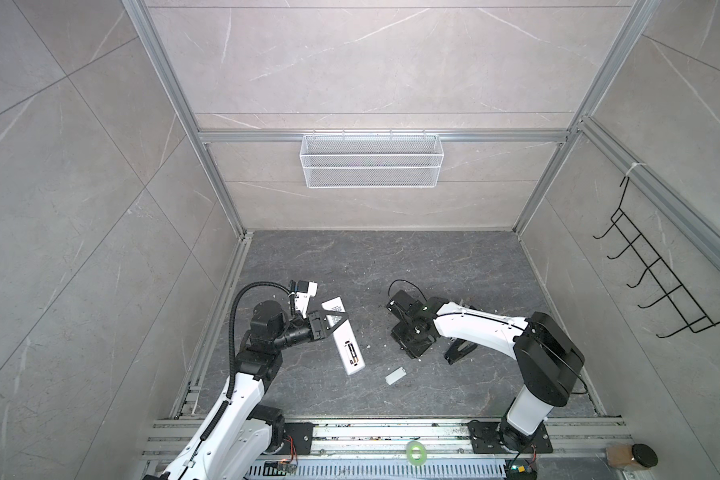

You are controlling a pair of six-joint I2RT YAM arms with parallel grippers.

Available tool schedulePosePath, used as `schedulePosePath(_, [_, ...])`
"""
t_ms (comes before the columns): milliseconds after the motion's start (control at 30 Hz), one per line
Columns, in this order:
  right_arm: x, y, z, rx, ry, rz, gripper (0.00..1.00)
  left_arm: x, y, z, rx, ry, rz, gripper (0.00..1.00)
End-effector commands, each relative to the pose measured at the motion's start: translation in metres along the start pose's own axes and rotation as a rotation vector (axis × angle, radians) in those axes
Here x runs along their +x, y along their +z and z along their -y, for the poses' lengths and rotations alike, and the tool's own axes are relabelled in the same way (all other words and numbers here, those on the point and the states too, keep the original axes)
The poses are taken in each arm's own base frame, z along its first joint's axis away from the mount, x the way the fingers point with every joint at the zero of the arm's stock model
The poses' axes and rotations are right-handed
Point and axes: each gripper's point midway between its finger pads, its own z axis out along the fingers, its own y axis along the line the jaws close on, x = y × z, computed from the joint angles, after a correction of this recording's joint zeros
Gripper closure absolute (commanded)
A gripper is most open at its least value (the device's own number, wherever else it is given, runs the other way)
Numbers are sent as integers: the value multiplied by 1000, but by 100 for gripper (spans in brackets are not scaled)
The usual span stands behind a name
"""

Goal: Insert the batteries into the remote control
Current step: 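Lower the open right gripper over the loose AA battery on the table, then close the right gripper on the AA battery, holding it upright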

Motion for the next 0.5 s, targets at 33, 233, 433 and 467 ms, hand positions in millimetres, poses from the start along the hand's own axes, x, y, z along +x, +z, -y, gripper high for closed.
schedulePosePath(33, [-3, 13, 12, 26, 65, 22, 51, -4, -2, 18, 48, 74, 8, 100])
schedulePosePath(233, [-8, 25, 19, 34, 96, 32, 52, -4, -1, 17, 43, 75, 10, 100])
schedulePosePath(433, [-12, 39, 35, 92, 94, 33, 55, -3, -1, 15, 39, 72, 7, 100])
schedulePosePath(467, [-12, 42, 37, 94, 99, 28, 57, -4, -1, 16, 40, 74, 9, 100])
